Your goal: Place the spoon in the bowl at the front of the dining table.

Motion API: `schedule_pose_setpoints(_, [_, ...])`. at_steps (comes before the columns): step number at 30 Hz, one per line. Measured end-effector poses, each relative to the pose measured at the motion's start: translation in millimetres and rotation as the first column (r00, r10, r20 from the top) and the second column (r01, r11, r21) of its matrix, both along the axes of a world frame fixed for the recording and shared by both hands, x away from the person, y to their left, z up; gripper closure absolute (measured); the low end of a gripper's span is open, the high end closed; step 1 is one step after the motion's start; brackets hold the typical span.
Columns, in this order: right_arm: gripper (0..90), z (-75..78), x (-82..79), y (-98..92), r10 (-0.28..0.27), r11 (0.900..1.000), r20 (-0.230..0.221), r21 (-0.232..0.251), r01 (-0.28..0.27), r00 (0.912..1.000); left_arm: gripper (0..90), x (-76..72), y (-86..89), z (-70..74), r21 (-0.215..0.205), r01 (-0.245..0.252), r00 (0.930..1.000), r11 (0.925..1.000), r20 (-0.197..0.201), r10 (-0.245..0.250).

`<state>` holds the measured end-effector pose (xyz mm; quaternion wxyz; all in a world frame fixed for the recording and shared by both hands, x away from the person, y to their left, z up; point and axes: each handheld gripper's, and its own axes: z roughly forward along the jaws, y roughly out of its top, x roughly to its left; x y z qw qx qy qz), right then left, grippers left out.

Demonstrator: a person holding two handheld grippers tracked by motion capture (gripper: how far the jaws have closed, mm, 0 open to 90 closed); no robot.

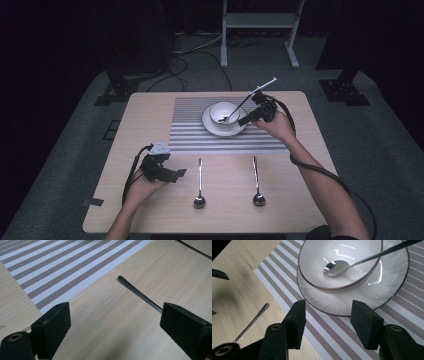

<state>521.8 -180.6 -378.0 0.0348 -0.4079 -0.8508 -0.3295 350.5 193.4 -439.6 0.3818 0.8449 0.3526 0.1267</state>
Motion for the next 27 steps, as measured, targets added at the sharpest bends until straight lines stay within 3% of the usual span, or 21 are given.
schedule_pose_setpoints(7, [40.6,-6.9,-8.8,-3.3,0.009,1.000,0.001,0.018,-0.009,1.0000,8.6,0.1,-0.5,-0.7,0.001,0.003,1.0000,1.0000,0.001,-0.003])
schedule_pose_setpoints(17, [32.9,-19.6,-21.4,-8.0,0.007,1.000,-0.012,0.001,-0.007,0.9999,8.6,0.4,0.0,-1.0,0.004,0.003,1.0000,1.0000,-0.001,-0.003])
schedule_pose_setpoints(27, [31.8,-24.7,-32.4,-20.0,0.000,1.000,-0.006,0.023,0.000,1.0000,8.6,0.5,-0.3,-1.1,0.004,-0.001,1.0000,1.0000,-0.002,0.001])
